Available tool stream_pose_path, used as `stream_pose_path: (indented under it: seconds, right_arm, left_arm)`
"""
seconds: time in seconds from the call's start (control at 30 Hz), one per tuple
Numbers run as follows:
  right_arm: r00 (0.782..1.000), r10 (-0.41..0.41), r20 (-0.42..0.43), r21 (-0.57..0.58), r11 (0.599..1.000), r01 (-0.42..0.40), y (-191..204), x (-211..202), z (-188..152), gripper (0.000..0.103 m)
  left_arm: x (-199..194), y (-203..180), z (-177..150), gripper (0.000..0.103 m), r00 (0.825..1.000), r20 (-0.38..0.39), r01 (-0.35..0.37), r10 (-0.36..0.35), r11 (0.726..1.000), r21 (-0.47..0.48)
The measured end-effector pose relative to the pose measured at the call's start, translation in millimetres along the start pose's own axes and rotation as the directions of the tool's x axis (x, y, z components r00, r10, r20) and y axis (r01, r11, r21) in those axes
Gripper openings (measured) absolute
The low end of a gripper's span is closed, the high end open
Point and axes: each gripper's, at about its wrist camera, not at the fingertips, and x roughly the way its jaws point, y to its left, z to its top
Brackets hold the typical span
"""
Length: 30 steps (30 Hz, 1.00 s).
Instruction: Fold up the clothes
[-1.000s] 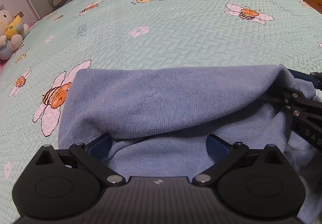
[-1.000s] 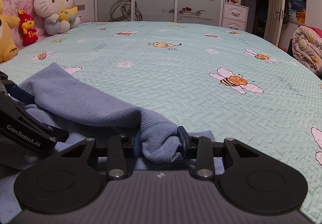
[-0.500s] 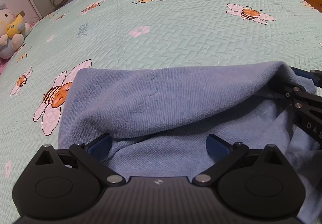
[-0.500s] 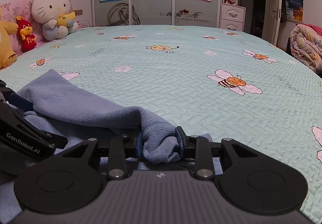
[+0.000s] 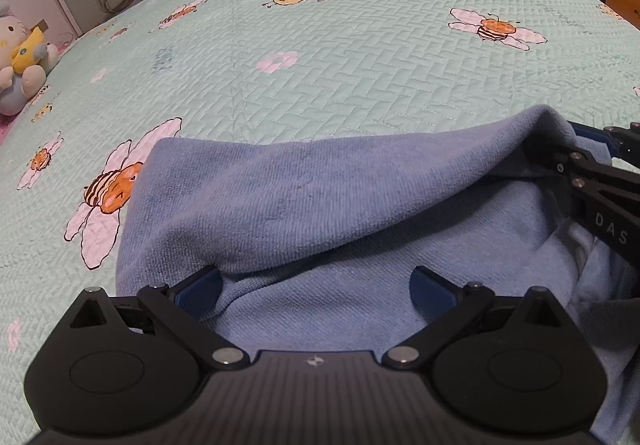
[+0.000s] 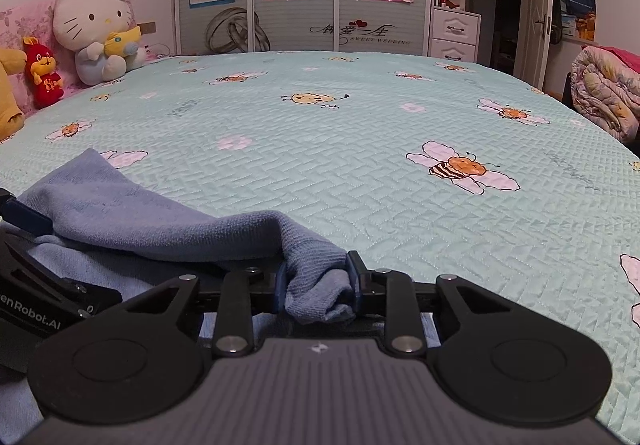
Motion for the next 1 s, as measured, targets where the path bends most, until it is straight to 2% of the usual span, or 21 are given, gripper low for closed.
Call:
stream_pose_path:
  seconds: [0.13, 0.23, 0.3, 0.4, 0.53, 0.6, 0.7, 0.77, 0.87, 0.9, 0.97, 1.0]
  right_arm:
    - [0.999, -0.027, 0.025, -0.006, 1.0, 0.027, -1, -7, 2, 0.022]
    - [0.996, -0.065, 0.053, -0.016, 0.998, 0.066, -4, -18, 4, 0.019]
    - [0.993, -0.092, 0.078, -0.018, 0.995, 0.094, -8, -28, 6, 0.018]
    - [0.984, -0.132, 0.121, -0.011, 0.991, 0.134, -17, -49, 10, 0.017]
    - [0.966, -0.206, 0.154, -0.011, 0.978, 0.21, -32, -76, 9, 0.017]
    - [0.962, -0.244, 0.123, 0.003, 0.969, 0.245, -44, -80, 4, 0.017]
    - [0.97, -0.245, -0.004, 0.045, 0.969, 0.245, -66, -71, -7, 0.018]
    - [0.982, -0.183, -0.055, 0.12, 0.975, 0.189, -79, -72, -15, 0.018]
    - [0.991, -0.125, -0.048, 0.117, 0.985, 0.129, -74, -94, -16, 0.024]
    - [0.994, -0.108, -0.032, 0.104, 0.988, 0.111, -69, -103, -14, 0.03]
    - [0.997, -0.071, 0.034, 0.07, 0.995, 0.068, -56, -123, -6, 0.048]
    - [0.997, -0.045, 0.062, 0.043, 0.998, 0.042, -47, -131, -2, 0.062]
  left_arm:
    - [-15, 4, -2, 0.102, 1.0, 0.019, 0.018, -0.017, 1.0, -0.024]
    - [-39, 22, -14, 0.102, 0.992, 0.102, 0.081, -0.072, 0.993, -0.086]
    - [-53, 36, -27, 0.102, 0.984, 0.149, 0.114, -0.094, 0.985, -0.131]
    - [-63, 61, -53, 0.102, 0.98, 0.174, 0.133, -0.097, 0.968, -0.214]
    - [-65, 86, -81, 0.102, 0.979, 0.173, 0.155, -0.105, 0.94, -0.304]
    - [-60, 92, -90, 0.102, 0.981, 0.149, 0.169, -0.126, 0.931, -0.324]
    - [-47, 92, -98, 0.102, 0.982, 0.106, 0.185, -0.158, 0.927, -0.327]
    - [-41, 90, -102, 0.102, 0.98, 0.09, 0.198, -0.178, 0.926, -0.322]
    - [-34, 90, -106, 0.102, 0.976, 0.072, 0.218, -0.205, 0.919, -0.329]
    - [-32, 92, -107, 0.102, 0.973, 0.075, 0.229, -0.217, 0.912, -0.339]
    - [-31, 96, -108, 0.102, 0.968, 0.086, 0.25, -0.234, 0.9, -0.357]
    - [-30, 99, -109, 0.102, 0.966, 0.091, 0.26, -0.243, 0.894, -0.366]
